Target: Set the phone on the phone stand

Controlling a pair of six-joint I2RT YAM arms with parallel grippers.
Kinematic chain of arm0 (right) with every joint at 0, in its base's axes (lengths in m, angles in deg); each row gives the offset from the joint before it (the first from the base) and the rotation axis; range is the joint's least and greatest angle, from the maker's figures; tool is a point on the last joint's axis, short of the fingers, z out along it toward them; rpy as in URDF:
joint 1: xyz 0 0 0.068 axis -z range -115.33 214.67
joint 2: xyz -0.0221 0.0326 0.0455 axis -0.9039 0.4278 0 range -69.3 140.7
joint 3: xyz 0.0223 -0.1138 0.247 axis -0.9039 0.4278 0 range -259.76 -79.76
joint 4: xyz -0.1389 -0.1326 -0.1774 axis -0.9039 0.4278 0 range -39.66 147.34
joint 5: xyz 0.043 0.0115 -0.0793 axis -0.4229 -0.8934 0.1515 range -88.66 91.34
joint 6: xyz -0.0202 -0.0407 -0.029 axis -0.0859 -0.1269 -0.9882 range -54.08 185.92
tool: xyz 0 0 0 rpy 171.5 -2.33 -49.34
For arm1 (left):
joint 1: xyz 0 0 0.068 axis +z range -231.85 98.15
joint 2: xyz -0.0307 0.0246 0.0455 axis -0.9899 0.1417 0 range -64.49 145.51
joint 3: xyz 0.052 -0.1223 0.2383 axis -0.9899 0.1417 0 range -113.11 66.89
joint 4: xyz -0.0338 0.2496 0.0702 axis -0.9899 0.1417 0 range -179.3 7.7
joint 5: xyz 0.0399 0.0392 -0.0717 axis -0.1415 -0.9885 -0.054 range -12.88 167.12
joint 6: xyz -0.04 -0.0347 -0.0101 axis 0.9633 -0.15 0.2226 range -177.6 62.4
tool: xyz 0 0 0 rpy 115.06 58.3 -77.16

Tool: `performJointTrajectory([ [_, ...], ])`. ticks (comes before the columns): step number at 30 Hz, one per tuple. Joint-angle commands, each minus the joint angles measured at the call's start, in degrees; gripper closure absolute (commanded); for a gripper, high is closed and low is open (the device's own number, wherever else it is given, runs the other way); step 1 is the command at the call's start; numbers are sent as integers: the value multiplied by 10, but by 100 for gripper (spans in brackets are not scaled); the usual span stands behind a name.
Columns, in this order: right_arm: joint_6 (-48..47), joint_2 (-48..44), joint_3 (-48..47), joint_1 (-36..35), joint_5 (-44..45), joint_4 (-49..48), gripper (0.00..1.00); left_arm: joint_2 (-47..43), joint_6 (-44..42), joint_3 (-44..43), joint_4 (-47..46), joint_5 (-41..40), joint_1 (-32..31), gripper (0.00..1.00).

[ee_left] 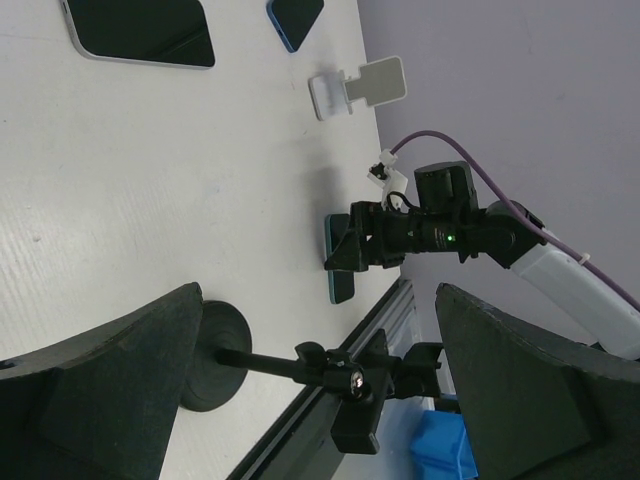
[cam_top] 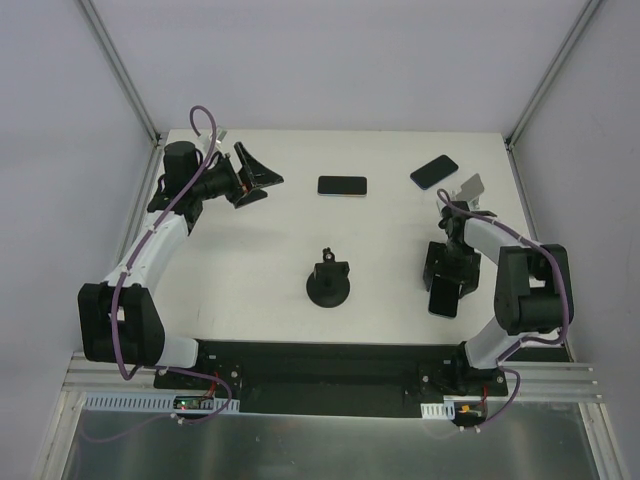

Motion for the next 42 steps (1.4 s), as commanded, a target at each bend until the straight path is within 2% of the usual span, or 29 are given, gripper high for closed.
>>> performJointTrajectory([
  [1, 35, 25, -16, -23, 17, 5, 22, 6, -15, -18, -23, 13, -7, 1],
  [5, 36, 41, -8, -31, -8, -20, 41, 7, -13, -18, -23, 16, -7, 1],
  [6, 37, 41, -7, -31, -10, -27, 50, 7, -12, -18, -23, 15, -7, 1],
  [8, 38, 36, -6, -35, -9, -32, 56, 8, -10, -19, -23, 18, -7, 1],
  [11, 36, 22, -7, -41, 0, -37, 72, 7, -8, -20, -23, 20, -7, 1],
  [13, 28, 6, -6, -45, 5, -48, 77, 7, -13, -21, -23, 20, -7, 1],
  [14, 24, -1, -6, -50, 8, -52, 86, 7, -15, -21, -23, 19, -7, 1],
  [17, 0, -28, -8, -67, 7, -72, 99, 16, -23, -22, -23, 17, -7, 1],
  [26, -79, -96, 6, -114, -26, -208, 99, 43, -66, -44, -21, 52, -21, 2],
  [30, -113, -112, -9, -146, -42, -255, 99, 51, -87, -50, -21, 58, -41, 5],
  [36, -141, -168, -6, -209, -74, -332, 99, 74, -105, -57, -22, 72, -101, 18],
  [42, -171, -203, -24, -288, -104, -345, 99, 117, -136, -78, -7, 79, -183, 30],
])
